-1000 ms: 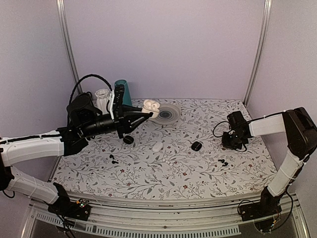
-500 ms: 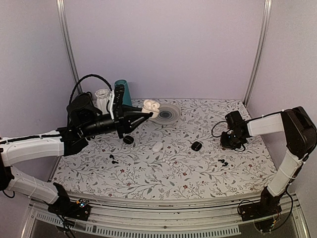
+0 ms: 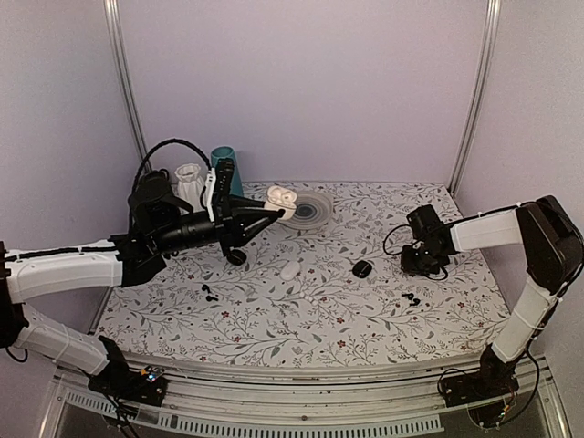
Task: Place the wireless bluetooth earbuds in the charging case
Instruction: Pick up the right earbud from the center of the board, then insert the right earbud into the right side groove of the charging case.
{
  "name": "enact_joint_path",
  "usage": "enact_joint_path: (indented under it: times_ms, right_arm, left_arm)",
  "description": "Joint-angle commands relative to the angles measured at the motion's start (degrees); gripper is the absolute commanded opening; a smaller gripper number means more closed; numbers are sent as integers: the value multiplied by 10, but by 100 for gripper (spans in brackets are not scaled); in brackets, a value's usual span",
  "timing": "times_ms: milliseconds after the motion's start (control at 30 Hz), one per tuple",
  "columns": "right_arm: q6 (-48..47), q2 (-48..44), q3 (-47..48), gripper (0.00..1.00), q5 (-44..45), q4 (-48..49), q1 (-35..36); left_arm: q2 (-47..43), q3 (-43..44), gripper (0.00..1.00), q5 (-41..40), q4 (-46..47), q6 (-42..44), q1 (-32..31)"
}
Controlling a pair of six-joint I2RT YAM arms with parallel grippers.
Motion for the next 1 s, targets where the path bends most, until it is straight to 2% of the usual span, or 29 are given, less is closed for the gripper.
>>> enact_joint_path:
  times_ms: [0,600,833,967]
  right_arm:
    - [1,-22,4,11,9,-28,18]
    - [10,-64,14,11,12,-61,61]
    - [35,-61,20,11,-9,-70,111]
    - [53,-72,34,11,8,-82,143]
  left_arm:
    - [16,-10,0,-2,28,-4,-1]
    - [84,-29,0,-14,91,12,-6]
    - [89,-35,0,-13,94,9,-6]
    - [102,-46,0,-17,112,10,-6]
